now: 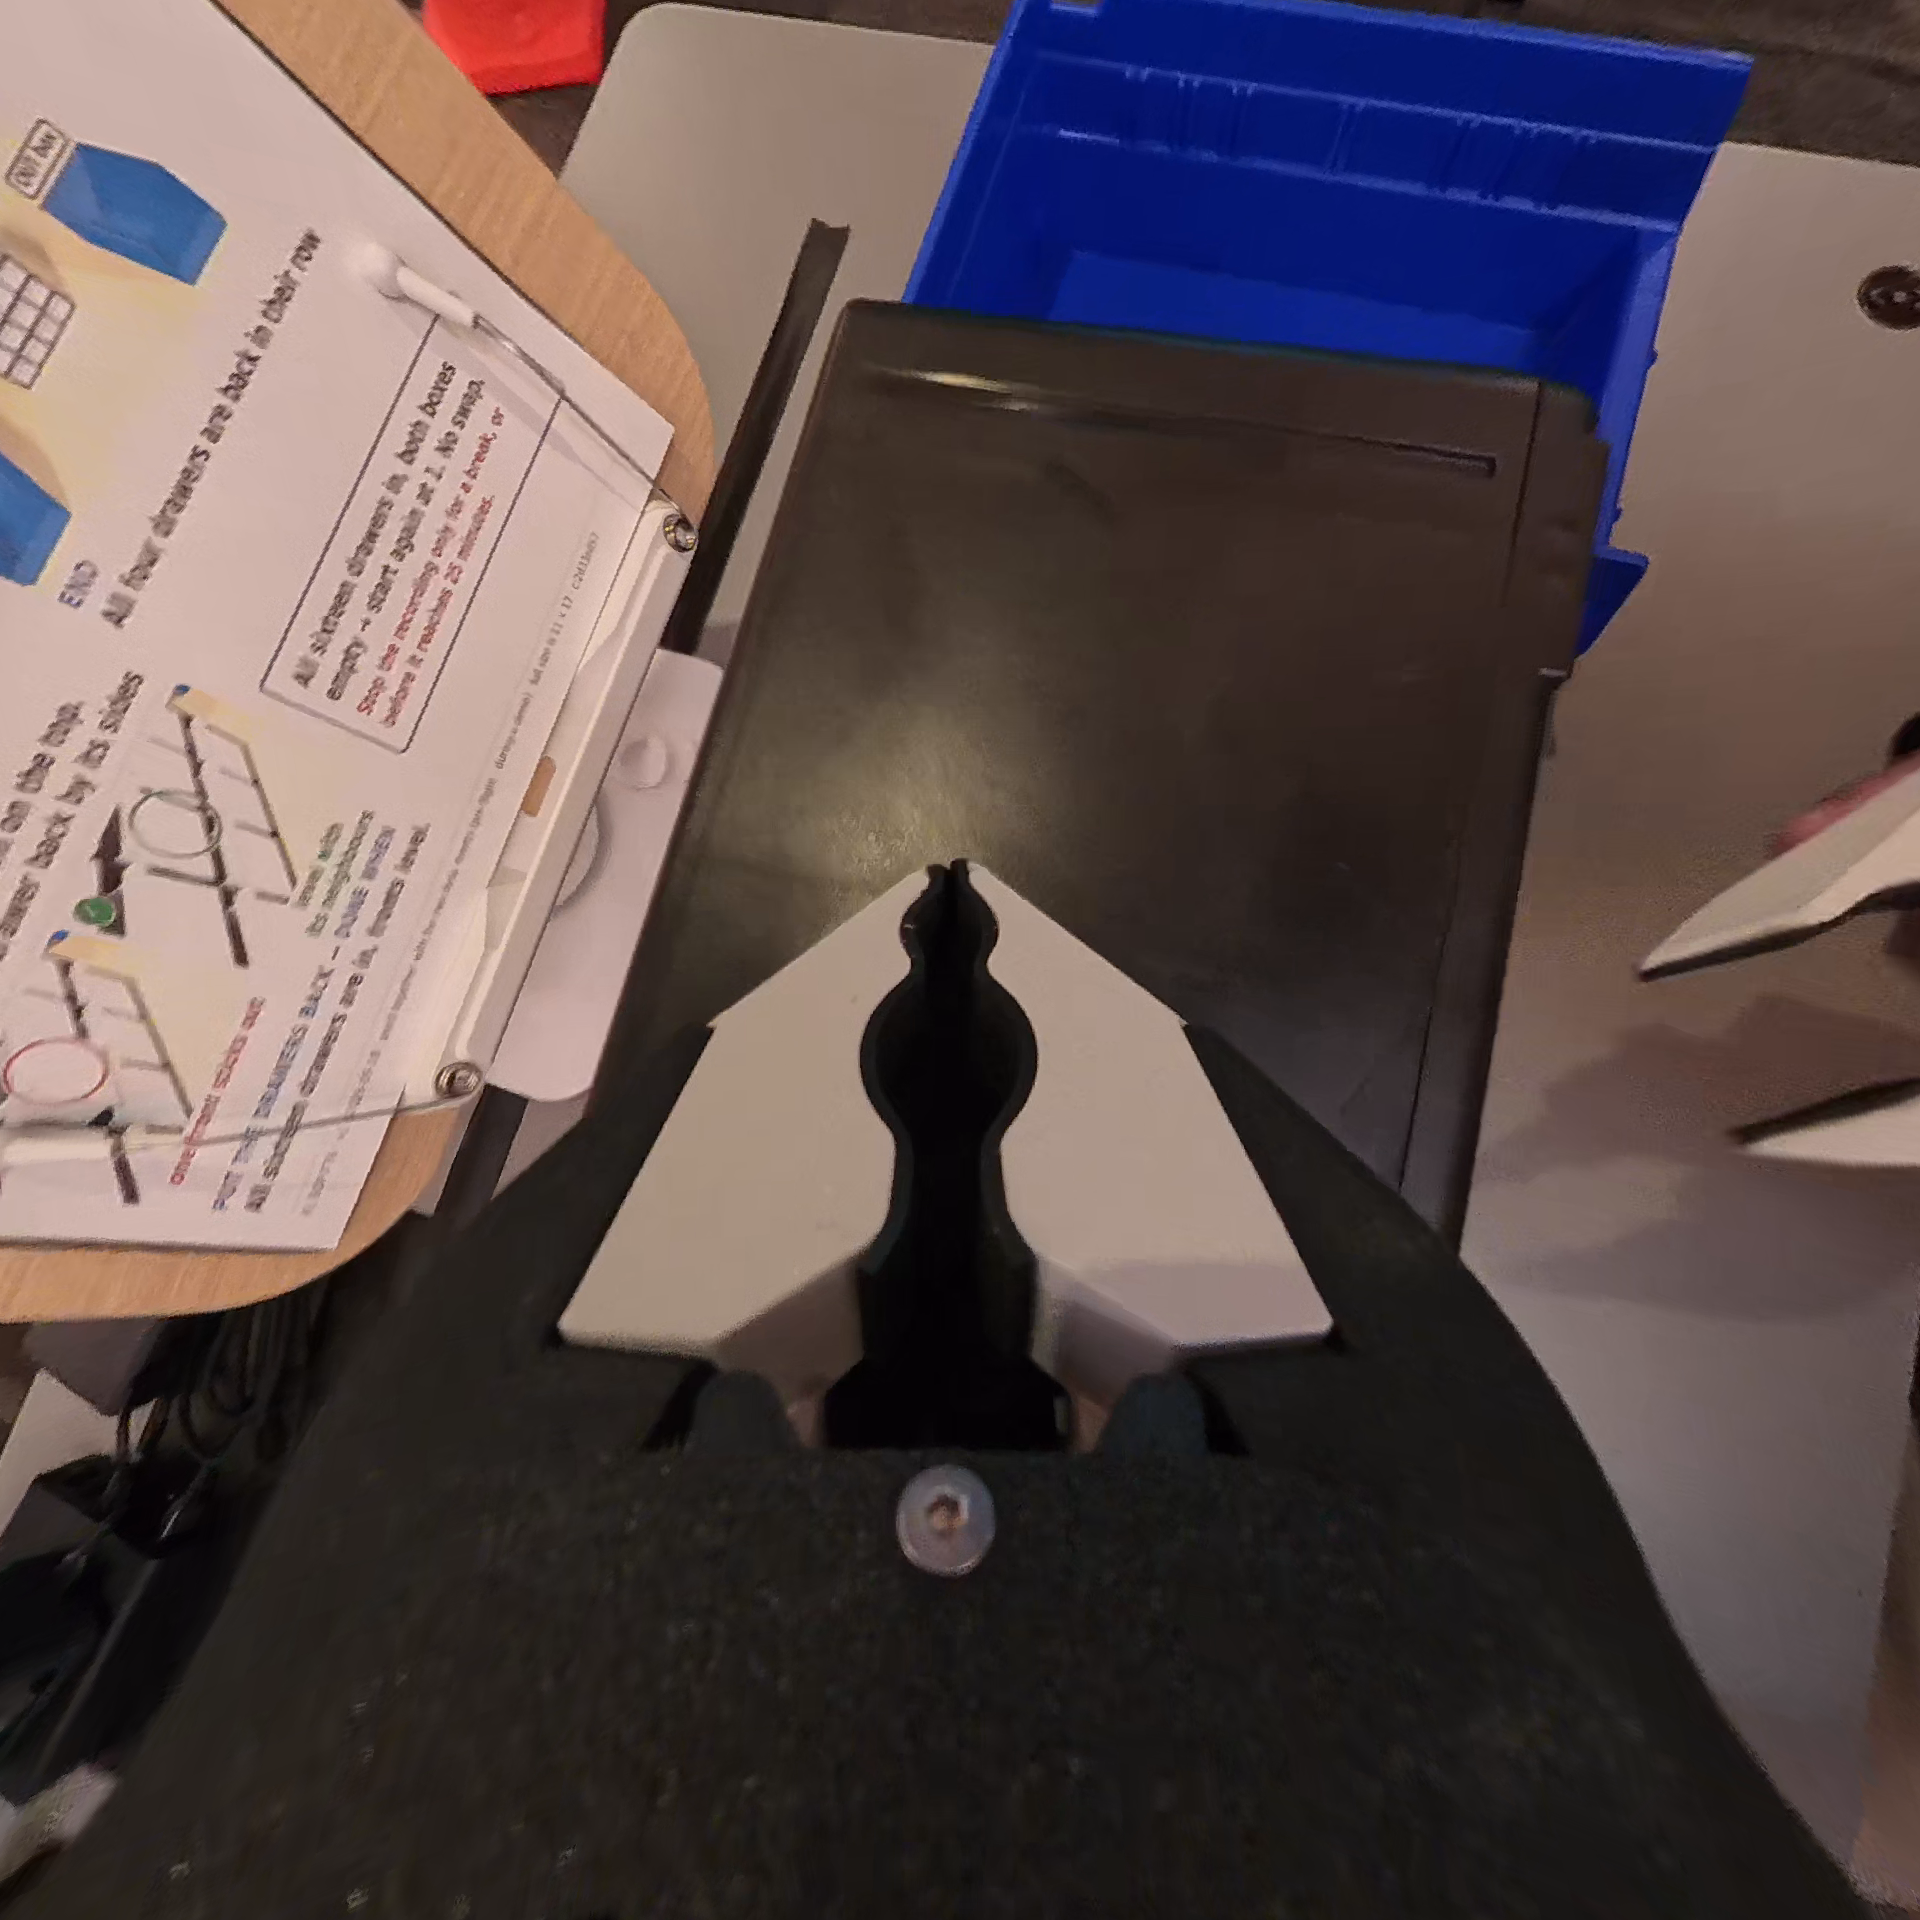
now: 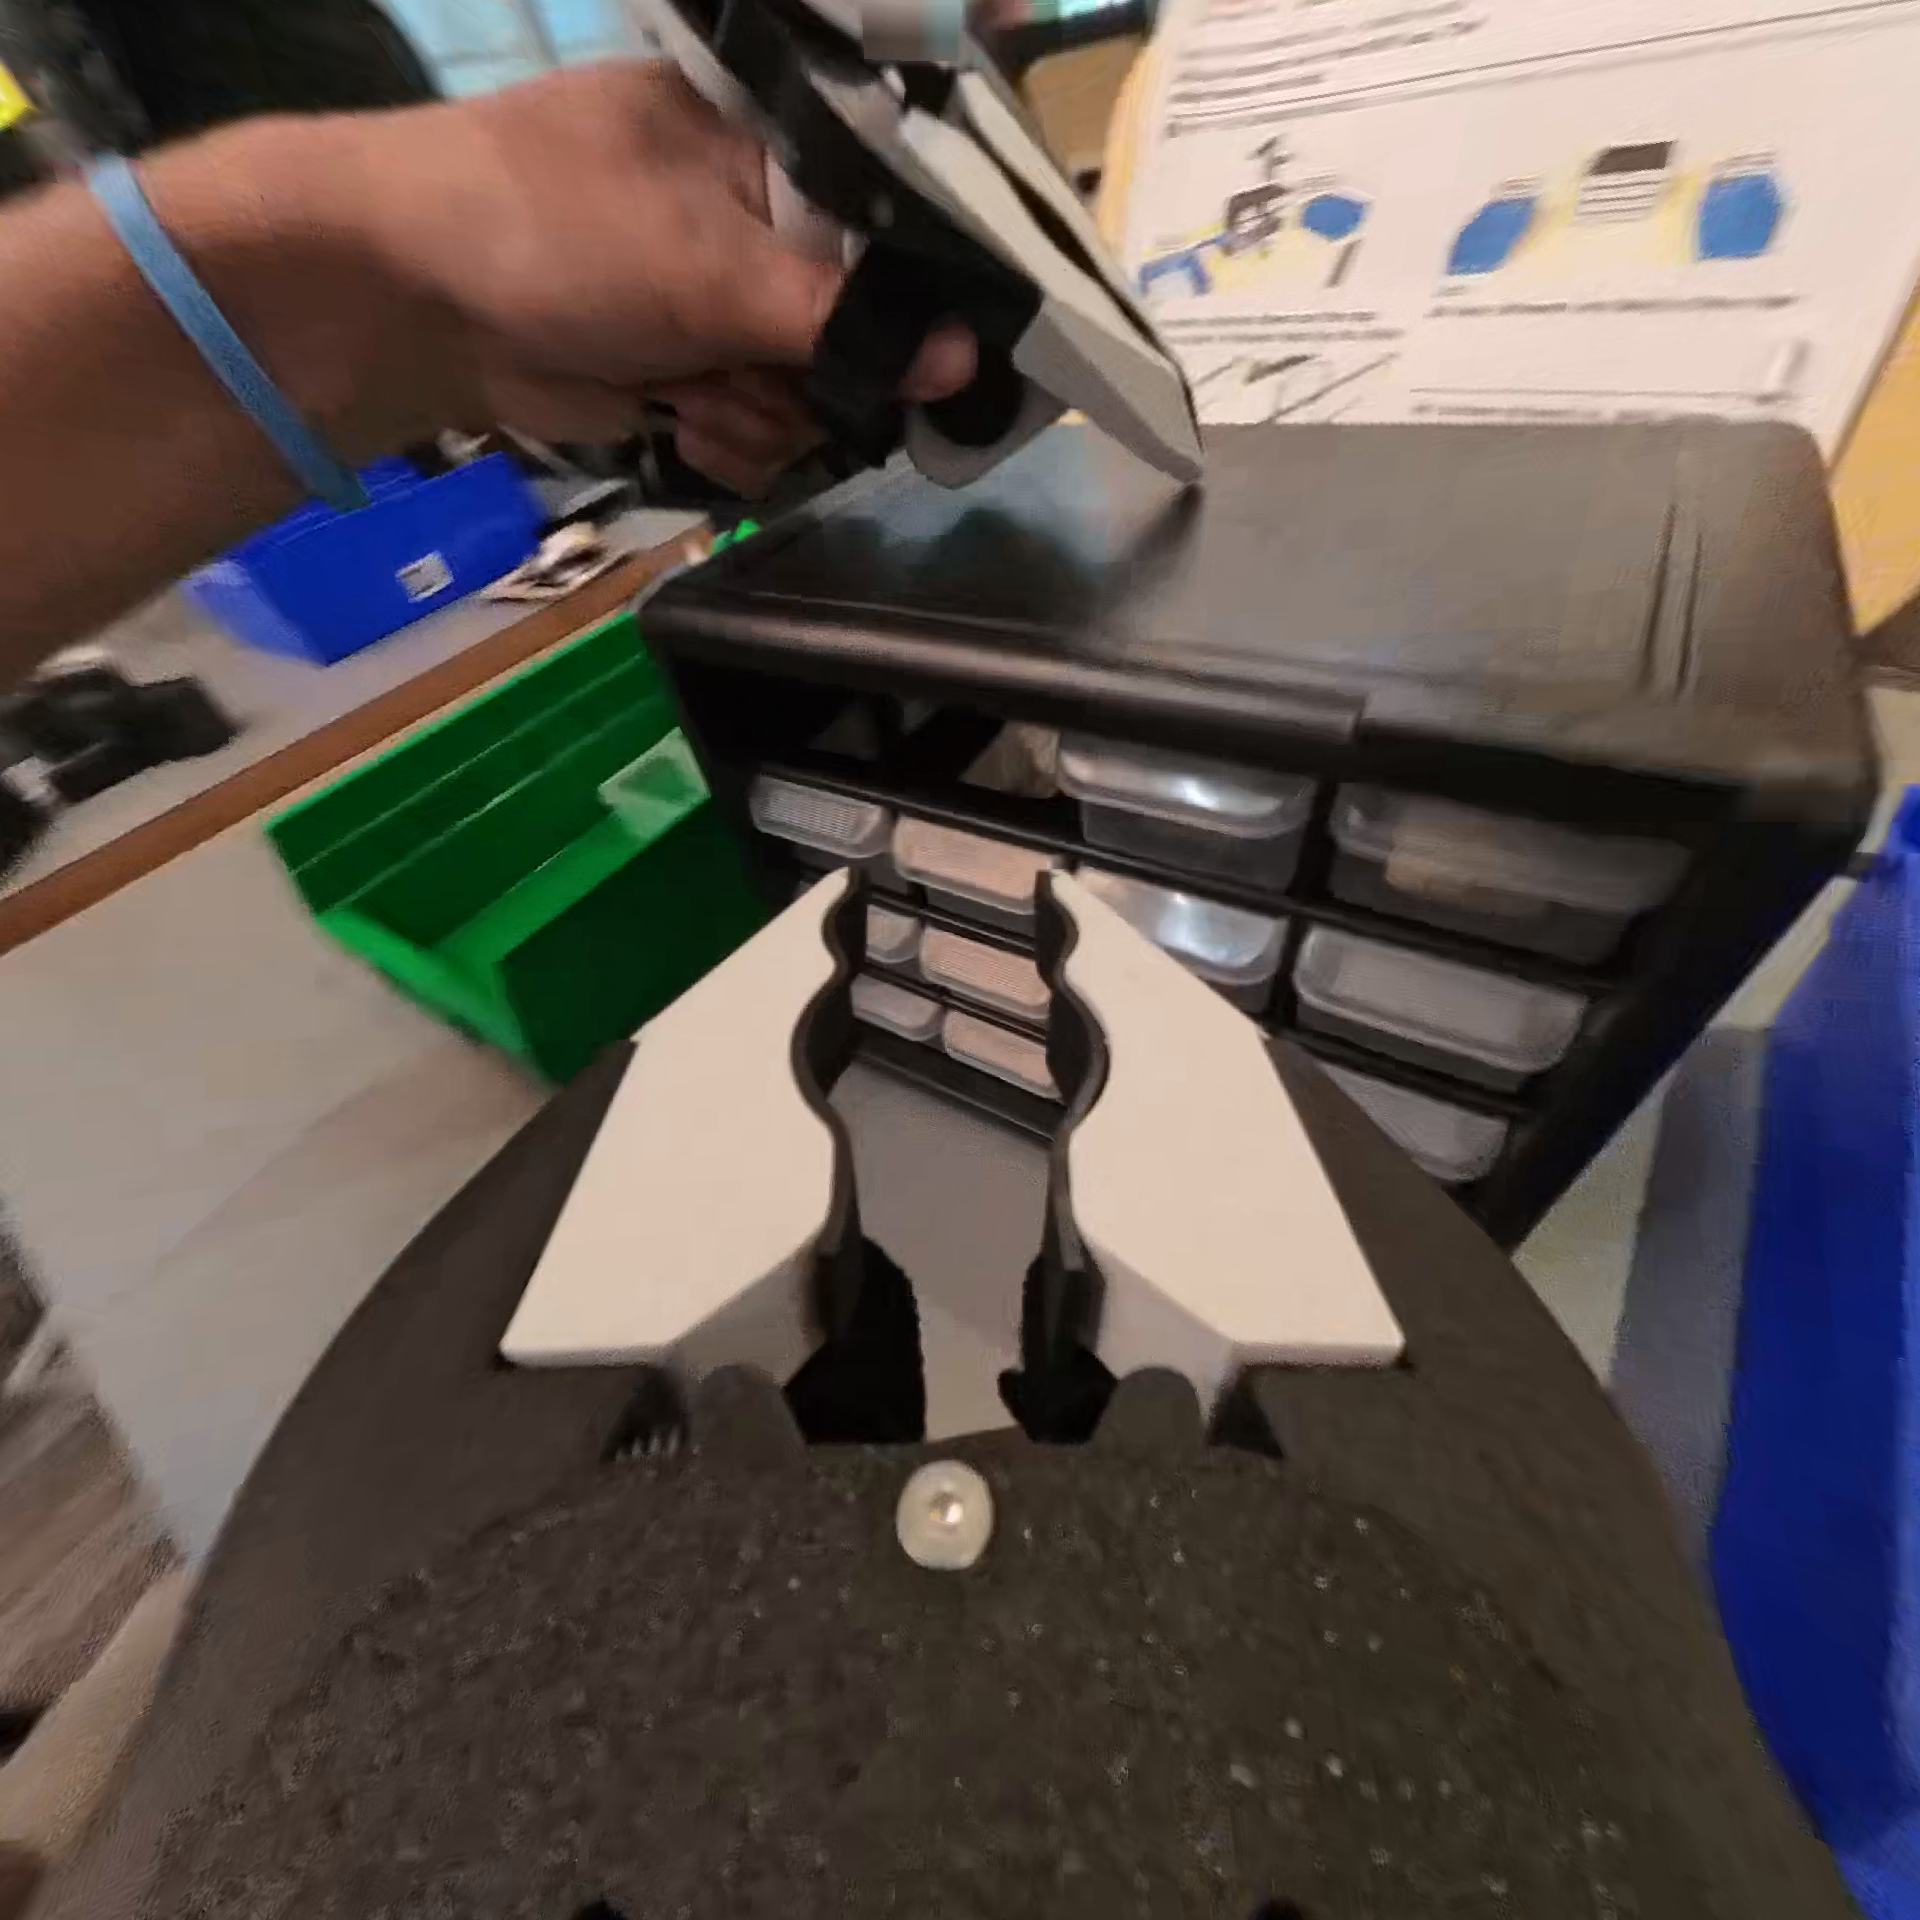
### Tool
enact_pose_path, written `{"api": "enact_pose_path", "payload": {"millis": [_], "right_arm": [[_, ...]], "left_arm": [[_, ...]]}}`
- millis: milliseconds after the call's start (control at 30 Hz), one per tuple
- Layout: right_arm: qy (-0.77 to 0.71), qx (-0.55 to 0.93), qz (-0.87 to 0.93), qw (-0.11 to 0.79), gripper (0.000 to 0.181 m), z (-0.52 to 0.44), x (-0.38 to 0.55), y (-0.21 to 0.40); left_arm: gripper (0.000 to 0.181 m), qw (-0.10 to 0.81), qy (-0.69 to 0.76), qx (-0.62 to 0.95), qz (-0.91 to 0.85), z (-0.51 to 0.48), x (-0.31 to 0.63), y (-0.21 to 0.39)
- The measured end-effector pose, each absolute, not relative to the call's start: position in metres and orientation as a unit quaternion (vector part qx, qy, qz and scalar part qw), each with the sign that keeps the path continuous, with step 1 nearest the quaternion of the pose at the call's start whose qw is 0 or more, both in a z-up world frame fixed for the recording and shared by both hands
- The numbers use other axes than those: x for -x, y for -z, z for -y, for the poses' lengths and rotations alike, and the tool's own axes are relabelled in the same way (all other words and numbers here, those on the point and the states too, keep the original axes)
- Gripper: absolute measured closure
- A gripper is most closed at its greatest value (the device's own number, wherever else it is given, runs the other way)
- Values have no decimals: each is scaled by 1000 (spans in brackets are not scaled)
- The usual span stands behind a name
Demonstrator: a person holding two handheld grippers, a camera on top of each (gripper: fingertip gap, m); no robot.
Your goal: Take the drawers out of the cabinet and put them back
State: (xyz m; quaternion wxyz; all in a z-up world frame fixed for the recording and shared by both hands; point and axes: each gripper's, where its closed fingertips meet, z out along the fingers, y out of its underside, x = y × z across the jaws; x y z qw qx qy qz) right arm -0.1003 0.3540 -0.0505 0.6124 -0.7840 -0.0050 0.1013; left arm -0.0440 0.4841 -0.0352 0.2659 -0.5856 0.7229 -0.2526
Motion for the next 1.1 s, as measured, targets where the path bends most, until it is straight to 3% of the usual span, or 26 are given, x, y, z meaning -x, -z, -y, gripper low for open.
{"api": "enact_pose_path", "payload": {"millis": [67,267,367,500,667,767,967,1100], "right_arm": [[-106,803,25,586,139,-348,79,37],[-114,815,62,565,139,-316,34,37],[-166,805,73,565,139,-292,61,74],[-188,812,57,550,138,-258,103,135],[-201,814,46,544,138,-239,135,160],[-195,817,103,532,138,-238,147,159],[-199,815,103,534,139,-233,147,158],[-175,819,123,533,139,-232,148,160]], "left_arm": [[181,320,227,602,-696,-497,56,28],[172,445,386,652,-477,-458,171,-1],[166,462,382,701,-387,-436,249,41],[150,416,377,776,-289,-403,323,109],[141,410,306,830,-222,-392,370,159],[152,389,216,852,-275,-409,375,168],[156,365,50,778,-509,-513,348,157],[152,221,-17,751,-622,-573,343,206]]}}
